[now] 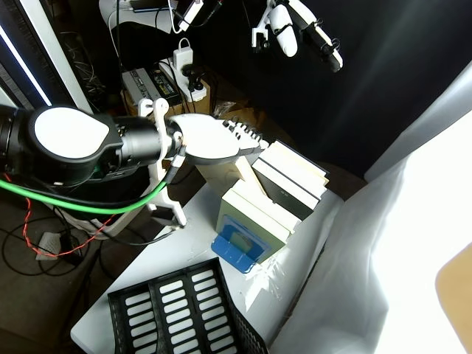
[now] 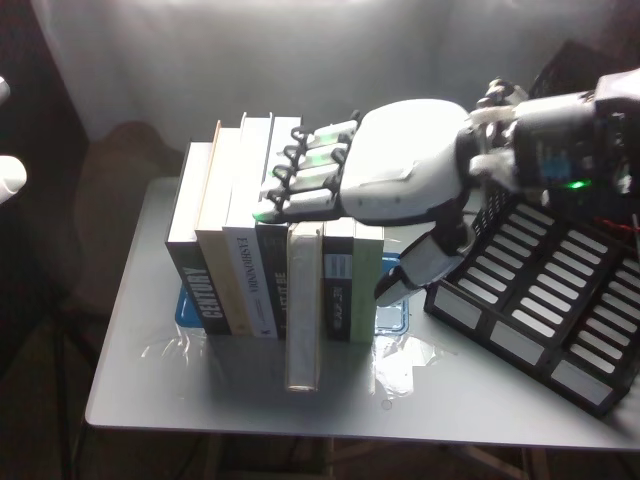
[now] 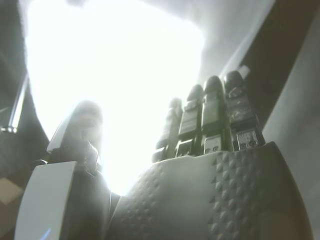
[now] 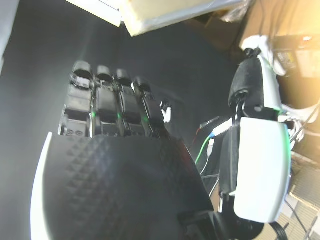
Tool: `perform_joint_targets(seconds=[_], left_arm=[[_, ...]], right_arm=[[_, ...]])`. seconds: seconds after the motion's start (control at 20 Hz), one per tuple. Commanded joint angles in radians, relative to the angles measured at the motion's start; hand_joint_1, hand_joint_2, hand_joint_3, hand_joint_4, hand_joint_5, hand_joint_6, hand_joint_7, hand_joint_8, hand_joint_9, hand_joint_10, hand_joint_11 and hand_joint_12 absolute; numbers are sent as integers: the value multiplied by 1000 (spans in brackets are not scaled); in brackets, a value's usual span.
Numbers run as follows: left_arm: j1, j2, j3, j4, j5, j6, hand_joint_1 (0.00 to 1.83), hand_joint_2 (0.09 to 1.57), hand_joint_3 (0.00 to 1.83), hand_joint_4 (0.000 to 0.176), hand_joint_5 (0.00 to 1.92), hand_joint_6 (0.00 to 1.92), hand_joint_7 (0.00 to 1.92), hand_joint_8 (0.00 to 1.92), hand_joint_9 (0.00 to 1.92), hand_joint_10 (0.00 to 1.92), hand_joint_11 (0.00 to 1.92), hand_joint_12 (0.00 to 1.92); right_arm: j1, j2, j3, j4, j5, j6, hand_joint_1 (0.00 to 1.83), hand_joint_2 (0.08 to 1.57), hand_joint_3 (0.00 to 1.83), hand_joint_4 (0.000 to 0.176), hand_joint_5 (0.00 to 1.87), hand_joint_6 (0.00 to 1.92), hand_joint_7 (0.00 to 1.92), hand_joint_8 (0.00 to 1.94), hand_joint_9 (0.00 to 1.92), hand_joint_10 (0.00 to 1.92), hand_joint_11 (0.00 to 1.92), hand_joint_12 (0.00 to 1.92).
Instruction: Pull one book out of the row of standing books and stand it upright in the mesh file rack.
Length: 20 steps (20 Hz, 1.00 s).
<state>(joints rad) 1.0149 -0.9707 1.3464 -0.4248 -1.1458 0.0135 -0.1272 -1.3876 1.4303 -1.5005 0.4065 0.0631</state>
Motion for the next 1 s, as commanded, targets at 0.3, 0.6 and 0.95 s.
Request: perform_joint_targets(seconds=[0.3,0.6,0.95], left_arm=[[17,3,13,-50,-144,-6,300,1393,5,40,0,0,0,0,0,0,0,0],[66,2,4,-91,-179,-6,303,1401,3,32,1,0,0,0,0,0,0,0],[125,-4,-14,-156,-251,-6,358,1423,7,18,0,0,0,0,0,0,0,0]], right_arm=[[16,-67,20,-168,19,93,706,943,0,0,0,0,0,0,0,0,0,0],[15,-121,28,-307,-17,94,762,933,0,9,0,0,0,0,0,0,0,0],[-30,-191,62,-416,-73,94,820,864,0,8,0,0,0,0,0,0,0,0]])
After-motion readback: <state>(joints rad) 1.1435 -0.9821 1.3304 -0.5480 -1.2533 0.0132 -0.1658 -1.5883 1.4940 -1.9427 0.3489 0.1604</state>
